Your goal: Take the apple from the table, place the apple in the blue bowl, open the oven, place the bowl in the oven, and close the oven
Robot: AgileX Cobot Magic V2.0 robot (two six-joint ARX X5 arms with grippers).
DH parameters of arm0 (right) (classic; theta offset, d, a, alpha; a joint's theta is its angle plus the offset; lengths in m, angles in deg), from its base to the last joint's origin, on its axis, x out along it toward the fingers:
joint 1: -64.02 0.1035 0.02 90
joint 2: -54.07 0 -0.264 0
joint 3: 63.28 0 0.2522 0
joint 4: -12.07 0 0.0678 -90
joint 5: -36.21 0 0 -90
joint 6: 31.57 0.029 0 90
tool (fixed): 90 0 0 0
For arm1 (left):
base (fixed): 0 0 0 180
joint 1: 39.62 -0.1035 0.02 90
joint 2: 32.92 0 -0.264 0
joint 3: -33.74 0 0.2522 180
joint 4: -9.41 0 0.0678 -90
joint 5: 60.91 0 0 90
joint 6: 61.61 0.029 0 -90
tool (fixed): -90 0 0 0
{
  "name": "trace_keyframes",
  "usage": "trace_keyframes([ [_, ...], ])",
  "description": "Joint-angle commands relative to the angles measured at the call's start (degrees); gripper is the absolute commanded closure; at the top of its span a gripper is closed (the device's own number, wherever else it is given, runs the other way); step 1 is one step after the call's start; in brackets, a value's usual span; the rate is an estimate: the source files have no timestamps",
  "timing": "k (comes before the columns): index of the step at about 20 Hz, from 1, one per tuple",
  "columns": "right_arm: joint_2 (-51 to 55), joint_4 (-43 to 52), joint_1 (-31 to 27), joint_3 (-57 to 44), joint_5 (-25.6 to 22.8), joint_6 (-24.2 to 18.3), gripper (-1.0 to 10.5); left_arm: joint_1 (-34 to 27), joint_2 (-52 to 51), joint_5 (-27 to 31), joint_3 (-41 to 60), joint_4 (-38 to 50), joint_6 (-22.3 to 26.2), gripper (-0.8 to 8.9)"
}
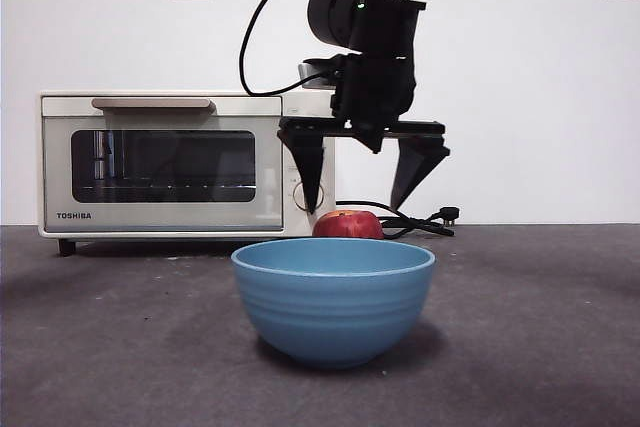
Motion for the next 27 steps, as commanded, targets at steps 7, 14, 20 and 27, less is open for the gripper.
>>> trace_keyframes([
  [7, -3.82, 3.15, 0.09, 0.33, 0.48, -1.25, 3.5, 0.11, 0.72, -0.17, -0.11, -0.48, 0.83, 8.18],
  [14, -7.26, 3.52, 0.09, 0.33, 1.64, -1.2, 3.5, 0.11, 1.88, -0.15, -0.11, -0.55, 0.83, 8.18],
  [20, -7.48, 4.83, 0.09, 0.33, 1.51, 0.35, 8.2, 0.11, 1.9, -0.17, -0.11, -1.07, 0.83, 8.18],
  [27, -4.04, -0.04, 0.09, 0.35, 0.42, -0.28, 9.6, 0.11, 1.9, -0.15, -0.11, -1.25, 0.87, 8.18],
])
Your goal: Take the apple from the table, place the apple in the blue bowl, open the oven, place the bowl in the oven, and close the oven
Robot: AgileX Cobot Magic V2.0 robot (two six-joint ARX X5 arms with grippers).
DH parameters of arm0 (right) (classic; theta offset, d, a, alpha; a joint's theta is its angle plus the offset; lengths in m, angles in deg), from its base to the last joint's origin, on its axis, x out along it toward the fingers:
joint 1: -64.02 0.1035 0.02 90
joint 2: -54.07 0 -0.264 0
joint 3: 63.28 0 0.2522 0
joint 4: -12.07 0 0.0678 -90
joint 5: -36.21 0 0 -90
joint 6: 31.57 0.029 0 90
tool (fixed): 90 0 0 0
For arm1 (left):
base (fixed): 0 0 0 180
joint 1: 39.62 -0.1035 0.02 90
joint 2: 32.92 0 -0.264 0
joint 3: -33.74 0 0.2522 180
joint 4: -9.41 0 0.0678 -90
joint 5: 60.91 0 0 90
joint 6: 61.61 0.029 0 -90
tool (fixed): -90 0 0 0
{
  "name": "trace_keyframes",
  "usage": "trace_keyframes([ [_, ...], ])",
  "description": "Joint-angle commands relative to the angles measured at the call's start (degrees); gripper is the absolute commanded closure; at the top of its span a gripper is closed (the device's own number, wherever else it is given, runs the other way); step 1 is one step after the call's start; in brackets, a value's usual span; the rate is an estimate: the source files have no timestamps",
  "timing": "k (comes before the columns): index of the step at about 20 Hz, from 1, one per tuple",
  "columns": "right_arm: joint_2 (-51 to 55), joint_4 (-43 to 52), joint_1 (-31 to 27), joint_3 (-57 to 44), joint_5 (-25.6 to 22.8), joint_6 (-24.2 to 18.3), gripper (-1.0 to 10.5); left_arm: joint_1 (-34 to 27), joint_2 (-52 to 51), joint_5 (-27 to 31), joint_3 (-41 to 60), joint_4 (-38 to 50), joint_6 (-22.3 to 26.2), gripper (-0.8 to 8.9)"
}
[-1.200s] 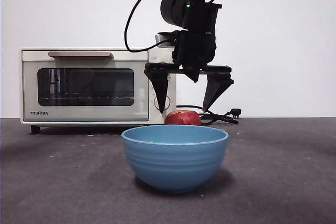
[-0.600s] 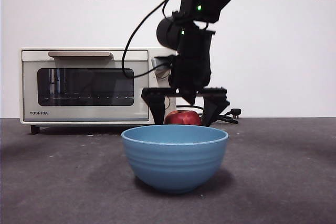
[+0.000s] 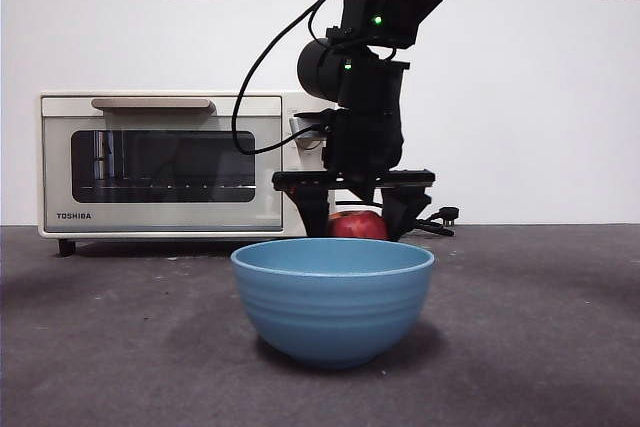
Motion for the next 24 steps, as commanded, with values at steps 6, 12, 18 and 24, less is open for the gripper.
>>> trace_keyframes([
  [6, 14.01, -9.84, 2.03, 0.0, 2.91, -1.6, 9.6, 0.11, 0.17, -0.15, -0.09, -0.17, 0.9, 8.18],
  [12, 24.15, -13.07, 9.97, -5.46, 3.89, -1.92, 9.5, 0.11, 0.17, -0.15, -0.09, -0.17, 1.07, 8.18],
  [18, 32.94, 0.57, 19.43, -25.86, 2.78, 3.13, 9.5, 0.11, 0.17, -0.15, -0.09, -0.33, 1.11, 8.18],
  [24, 33.35, 9.4, 19.58, -36.81, 2.84, 6.47, 9.5, 0.11, 0.17, -0.15, -0.09, -1.16, 2.23, 8.18],
])
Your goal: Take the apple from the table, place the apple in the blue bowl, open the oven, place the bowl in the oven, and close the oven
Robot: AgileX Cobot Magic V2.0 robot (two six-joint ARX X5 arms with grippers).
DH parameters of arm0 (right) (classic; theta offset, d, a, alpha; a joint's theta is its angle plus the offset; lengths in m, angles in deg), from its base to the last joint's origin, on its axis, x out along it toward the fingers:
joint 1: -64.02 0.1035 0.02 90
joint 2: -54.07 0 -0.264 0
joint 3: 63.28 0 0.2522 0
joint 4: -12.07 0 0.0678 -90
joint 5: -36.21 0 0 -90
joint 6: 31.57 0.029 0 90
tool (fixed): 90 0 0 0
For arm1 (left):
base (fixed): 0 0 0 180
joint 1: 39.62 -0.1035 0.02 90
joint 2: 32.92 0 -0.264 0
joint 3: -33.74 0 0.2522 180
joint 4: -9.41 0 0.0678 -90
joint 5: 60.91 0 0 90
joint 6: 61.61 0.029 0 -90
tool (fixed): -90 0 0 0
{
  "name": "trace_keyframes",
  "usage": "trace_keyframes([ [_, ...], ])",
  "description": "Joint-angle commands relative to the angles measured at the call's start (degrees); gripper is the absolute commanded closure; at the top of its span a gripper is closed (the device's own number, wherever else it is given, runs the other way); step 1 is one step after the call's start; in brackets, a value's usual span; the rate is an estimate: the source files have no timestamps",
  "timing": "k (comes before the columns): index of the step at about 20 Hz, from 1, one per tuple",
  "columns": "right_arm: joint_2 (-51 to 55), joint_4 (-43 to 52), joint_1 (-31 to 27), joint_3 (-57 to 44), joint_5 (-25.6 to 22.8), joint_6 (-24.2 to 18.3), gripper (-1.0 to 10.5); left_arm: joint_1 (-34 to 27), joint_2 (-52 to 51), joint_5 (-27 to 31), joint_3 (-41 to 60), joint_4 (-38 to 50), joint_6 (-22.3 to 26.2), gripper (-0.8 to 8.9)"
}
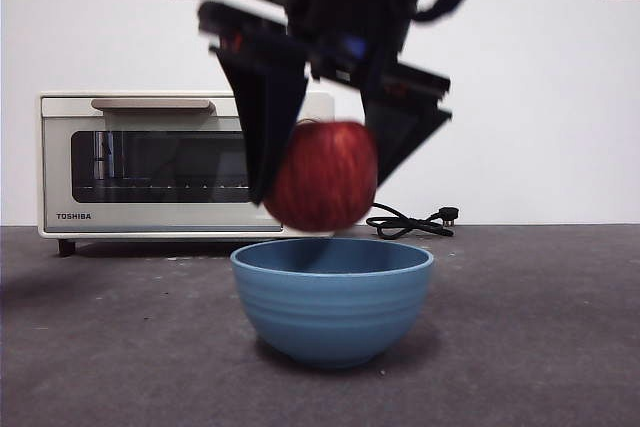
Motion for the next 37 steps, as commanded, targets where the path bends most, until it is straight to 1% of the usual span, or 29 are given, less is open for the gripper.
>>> trace_keyframes([
  [1, 0.15, 3.13, 0.31, -3.02, 0.07, 2.14, 9.5, 0.11, 0.13, -0.15, -0.09, 0.02, 1.03, 8.18],
  [6, 0.11, 6.58, 0.31, -6.82, 0.07, 3.54, 9.5, 0.11, 0.13, -0.15, -0.09, 0.04, 1.42, 8.18],
  [11, -0.13, 9.05, 0.31, -7.85, 0.22, 3.63, 9.5, 0.11, 0.13, -0.17, -0.09, 0.04, 1.42, 8.18],
  [12, -0.15, 9.6, 0.31, -8.11, 1.01, 3.69, 9.5, 0.11, 0.13, -0.17, -0.09, 0.02, 1.42, 8.18],
  [20, -0.42, 8.87, 0.26, -8.24, 1.07, 4.7, 9.3, 0.11, 0.13, -0.17, -0.09, -0.9, 1.42, 8.18],
  [23, -1.27, 8.55, 0.26, -8.24, 0.61, 5.62, 7.1, 0.11, 0.13, -0.17, -0.09, -1.44, 1.42, 8.18],
  [24, -1.64, 8.44, 0.26, -8.24, 0.46, 5.62, 6.9, 0.11, 0.13, -0.17, -0.09, -1.46, 1.42, 8.18],
  [30, -2.34, 8.22, 0.26, -8.24, -0.24, 5.79, 6.7, 0.11, 0.13, -0.2, -0.09, -1.53, 1.42, 8.18],
  [31, -2.34, 8.2, 0.26, -8.24, -0.63, 5.9, 6.0, 0.11, 0.13, -0.2, -0.09, -1.55, 1.42, 8.18],
  [32, -2.34, 8.02, 0.26, -8.24, -1.57, 6.23, 4.8, 0.11, 0.13, -0.2, -0.09, -1.66, 1.42, 8.18],
  [33, -2.34, 7.93, 0.26, -8.24, -1.88, 6.19, 4.0, 0.11, 0.13, -0.2, -0.09, -1.88, 1.42, 8.18],
  [34, -2.34, 7.96, 0.26, -8.24, -1.86, 6.21, 3.8, 0.11, 0.13, -0.2, -0.09, -1.97, 1.44, 8.18],
  [37, -2.34, 8.0, 0.26, -8.22, -1.86, 6.19, 3.8, 0.11, 0.13, -0.17, -0.09, -1.86, 1.44, 8.18],
])
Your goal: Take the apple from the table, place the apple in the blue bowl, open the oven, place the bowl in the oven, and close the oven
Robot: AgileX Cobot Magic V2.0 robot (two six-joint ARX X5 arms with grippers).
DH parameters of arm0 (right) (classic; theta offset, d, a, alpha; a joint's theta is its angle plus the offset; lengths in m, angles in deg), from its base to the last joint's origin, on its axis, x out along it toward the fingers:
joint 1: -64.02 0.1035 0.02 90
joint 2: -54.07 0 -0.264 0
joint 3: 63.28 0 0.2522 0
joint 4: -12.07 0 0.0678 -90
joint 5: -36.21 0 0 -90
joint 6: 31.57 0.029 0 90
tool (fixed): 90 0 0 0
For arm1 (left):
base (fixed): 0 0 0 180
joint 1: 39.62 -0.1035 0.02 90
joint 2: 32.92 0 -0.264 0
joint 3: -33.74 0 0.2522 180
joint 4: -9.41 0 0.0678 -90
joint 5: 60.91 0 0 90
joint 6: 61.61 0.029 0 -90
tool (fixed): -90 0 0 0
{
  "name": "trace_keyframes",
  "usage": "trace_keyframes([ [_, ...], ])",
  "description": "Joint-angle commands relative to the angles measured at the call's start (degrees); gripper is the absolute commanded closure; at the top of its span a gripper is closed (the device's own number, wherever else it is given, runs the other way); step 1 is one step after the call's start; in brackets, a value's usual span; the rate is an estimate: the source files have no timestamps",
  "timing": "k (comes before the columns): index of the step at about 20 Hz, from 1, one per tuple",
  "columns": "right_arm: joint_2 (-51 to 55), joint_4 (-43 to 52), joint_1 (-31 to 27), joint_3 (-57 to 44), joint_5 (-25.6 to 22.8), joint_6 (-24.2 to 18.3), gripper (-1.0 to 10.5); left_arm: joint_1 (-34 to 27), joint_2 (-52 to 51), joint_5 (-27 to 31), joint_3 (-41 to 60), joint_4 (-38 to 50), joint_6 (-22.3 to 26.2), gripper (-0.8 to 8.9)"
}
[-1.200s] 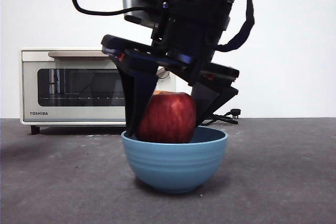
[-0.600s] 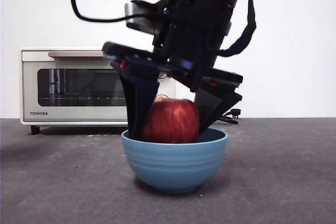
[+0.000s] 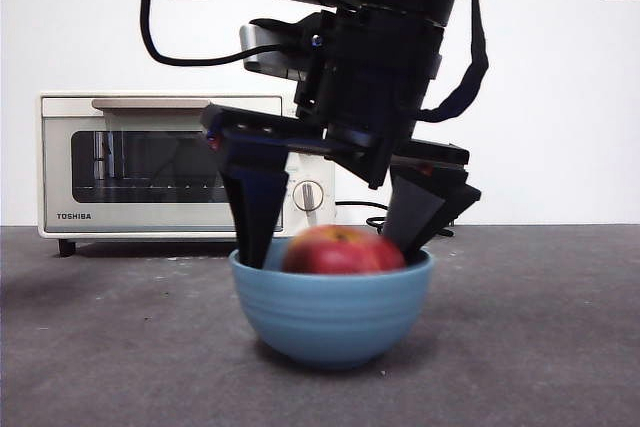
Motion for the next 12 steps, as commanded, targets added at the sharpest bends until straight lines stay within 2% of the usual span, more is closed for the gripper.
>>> trace_keyframes([
  [1, -0.44, 0.04, 0.07, -0.55, -0.2, 0.68, 3.8, 0.11, 0.13, -0.17, -0.09, 0.35, 0.72, 8.18],
  [8, 5.16, -5.73, 0.17, 4.61, -0.22, 0.74, 4.0, 0.09, 0.17, -0.2, -1.09, 4.76, 0.96, 8.18],
  [10, 8.63, -7.21, 0.17, 4.59, -1.4, 1.57, 5.2, 0.07, 0.7, -0.17, -2.91, 5.64, 0.96, 8.19],
  [12, 12.35, -10.16, 0.17, 4.59, -5.27, 1.73, 7.0, 0.02, 2.75, -0.2, -6.54, 5.55, 0.96, 8.19],
])
